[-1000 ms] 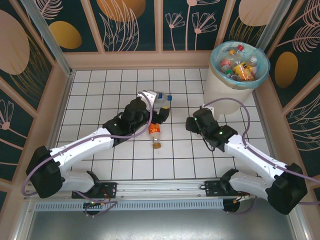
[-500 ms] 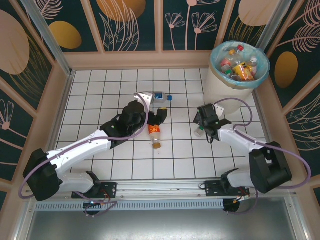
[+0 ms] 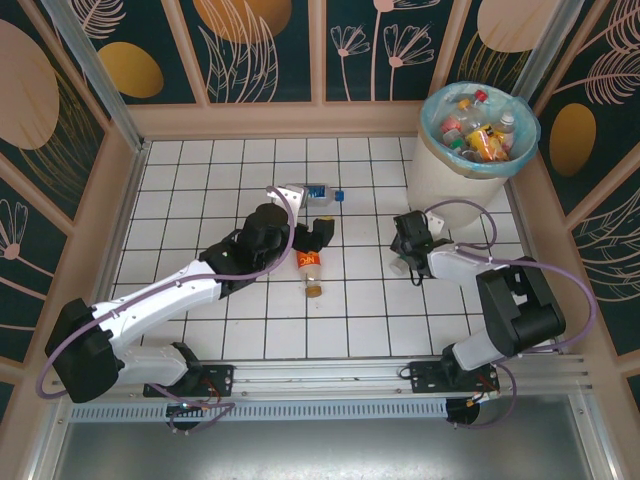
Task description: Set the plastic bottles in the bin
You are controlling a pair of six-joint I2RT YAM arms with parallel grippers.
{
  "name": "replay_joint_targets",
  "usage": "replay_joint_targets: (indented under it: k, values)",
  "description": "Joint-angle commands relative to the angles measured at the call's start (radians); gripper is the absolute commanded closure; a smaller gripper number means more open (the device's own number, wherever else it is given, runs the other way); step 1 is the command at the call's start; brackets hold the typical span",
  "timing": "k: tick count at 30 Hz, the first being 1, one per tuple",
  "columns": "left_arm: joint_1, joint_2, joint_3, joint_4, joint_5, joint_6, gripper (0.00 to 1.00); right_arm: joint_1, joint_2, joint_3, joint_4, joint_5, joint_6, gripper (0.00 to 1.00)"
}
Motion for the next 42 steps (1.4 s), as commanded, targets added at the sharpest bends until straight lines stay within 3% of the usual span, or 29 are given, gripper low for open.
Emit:
replay_joint_targets:
  k: [1, 10, 19, 25, 35, 39, 42]
  values:
    - [0.003, -0.009, -0.002, 0.007, 0.015, -0.016, 0.07, 0.012, -0.060, -0.035, 0.016, -0.004, -0.020, 0.36]
    - [0.003, 0.019, 0.034, 0.005, 0.026, -0.009, 0.08, 0.097, -0.268, -0.102, -0.002, -0.075, -0.150, 0.59]
    - [0.003, 0.015, 0.044, 0.012, 0.023, 0.019, 0.08, 0.260, -0.473, -0.050, -0.024, -0.282, -0.223, 0.67]
    - [0.003, 0.018, 0.050, 0.014, 0.028, 0.015, 0.08, 0.262, -0.496, 0.136, -0.057, -0.449, -0.321, 0.75]
    - [0.003, -0.042, 0.141, -0.020, 0.039, 0.025, 0.09, 0.237, -0.336, 0.587, -0.279, -0.410, -0.528, 0.77]
    - [0.003, -0.085, 0.149, -0.021, 0.036, 0.033, 0.10, 0.171, -0.292, 0.756, -0.365, -0.410, -0.595, 0.77]
    - [0.003, -0.115, 0.130, -0.011, 0.032, 0.032, 0.09, 0.063, -0.257, 0.889, -0.432, -0.437, -0.635, 0.77]
